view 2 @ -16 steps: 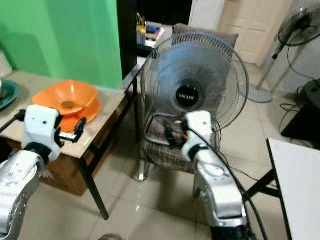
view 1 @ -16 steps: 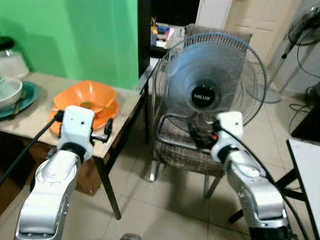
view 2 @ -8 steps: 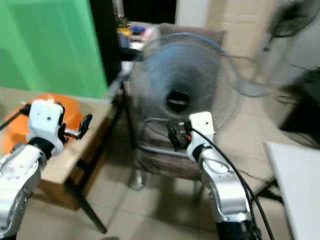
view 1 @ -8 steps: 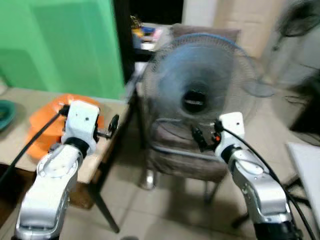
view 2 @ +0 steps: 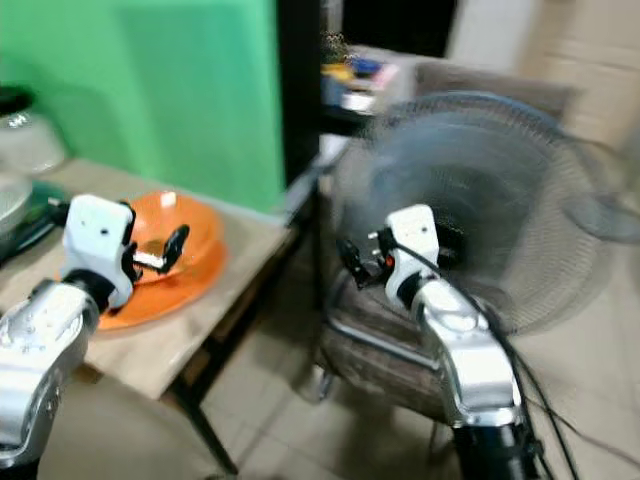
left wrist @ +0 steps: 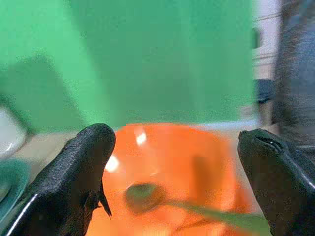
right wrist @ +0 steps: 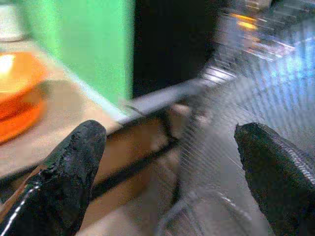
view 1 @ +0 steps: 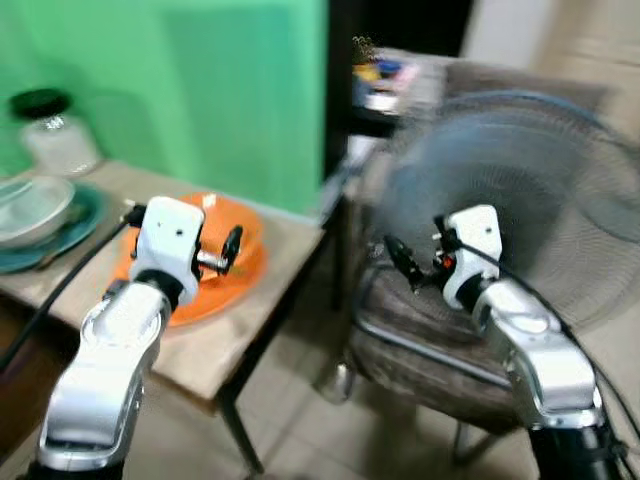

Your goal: Setting the table

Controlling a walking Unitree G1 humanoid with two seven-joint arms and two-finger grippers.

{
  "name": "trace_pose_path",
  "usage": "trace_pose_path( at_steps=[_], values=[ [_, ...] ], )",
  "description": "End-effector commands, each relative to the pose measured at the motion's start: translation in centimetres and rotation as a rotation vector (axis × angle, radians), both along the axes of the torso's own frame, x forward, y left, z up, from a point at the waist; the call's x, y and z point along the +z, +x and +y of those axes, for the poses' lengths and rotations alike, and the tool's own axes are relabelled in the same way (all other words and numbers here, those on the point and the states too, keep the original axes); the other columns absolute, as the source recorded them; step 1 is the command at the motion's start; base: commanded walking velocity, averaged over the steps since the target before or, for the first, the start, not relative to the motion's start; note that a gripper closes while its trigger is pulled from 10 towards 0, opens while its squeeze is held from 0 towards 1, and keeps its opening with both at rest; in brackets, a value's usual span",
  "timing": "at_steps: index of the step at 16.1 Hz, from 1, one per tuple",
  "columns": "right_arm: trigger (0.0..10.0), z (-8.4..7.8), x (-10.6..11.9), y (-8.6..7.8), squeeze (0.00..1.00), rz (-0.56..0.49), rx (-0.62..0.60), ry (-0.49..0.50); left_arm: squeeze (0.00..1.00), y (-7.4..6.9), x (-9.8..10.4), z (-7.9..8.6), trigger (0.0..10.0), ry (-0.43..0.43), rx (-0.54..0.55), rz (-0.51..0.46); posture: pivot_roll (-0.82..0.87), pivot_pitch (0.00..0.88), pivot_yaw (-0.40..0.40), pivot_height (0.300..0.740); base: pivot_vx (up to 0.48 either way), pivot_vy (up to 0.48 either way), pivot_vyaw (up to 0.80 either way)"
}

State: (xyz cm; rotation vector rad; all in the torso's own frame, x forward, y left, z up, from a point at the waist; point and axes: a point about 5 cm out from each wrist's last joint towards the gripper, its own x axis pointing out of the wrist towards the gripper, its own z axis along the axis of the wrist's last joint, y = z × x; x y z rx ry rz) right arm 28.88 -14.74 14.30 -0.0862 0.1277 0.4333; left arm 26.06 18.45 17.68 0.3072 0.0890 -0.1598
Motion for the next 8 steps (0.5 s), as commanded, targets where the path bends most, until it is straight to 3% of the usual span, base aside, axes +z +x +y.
trace_pose_path(
  at_steps=[1,4,5,6,8],
  values=[
    [10.0,0.2,0.5,0.2,0.00,-0.011,0.062,0.010,0.00,0.4,-0.3,0.3,10.0,0.014,0.017,0.041,0.22,0.000,-0.025,0.740,0.000,0.000,0.00],
    [10.0,0.1,1.0,0.0,0.00,-0.009,0.165,0.007,0.00,1.7,-0.4,0.8,10.0,-0.006,0.056,0.088,0.22,0.000,-0.032,0.740,0.000,0.000,0.00],
    [10.0,0.2,1.0,-0.2,0.00,0.002,0.223,-0.008,0.93,2.6,-0.2,1.0,10.0,-0.050,0.062,0.115,0.22,0.000,-0.032,0.740,0.000,0.000,0.00],
    [10.0,0.2,1.1,-0.3,0.00,0.005,0.252,-0.021,1.00,3.0,-0.2,1.1,10.0,-0.074,0.070,0.131,0.22,0.000,-0.031,0.740,0.000,0.000,0.00],
    [10.0,0.1,1.3,-0.8,0.00,0.029,0.343,-0.032,1.00,4.3,-0.3,1.3,10.0,-0.068,0.087,0.189,0.22,0.000,-0.031,0.740,0.000,0.000,0.00]
  ],
)
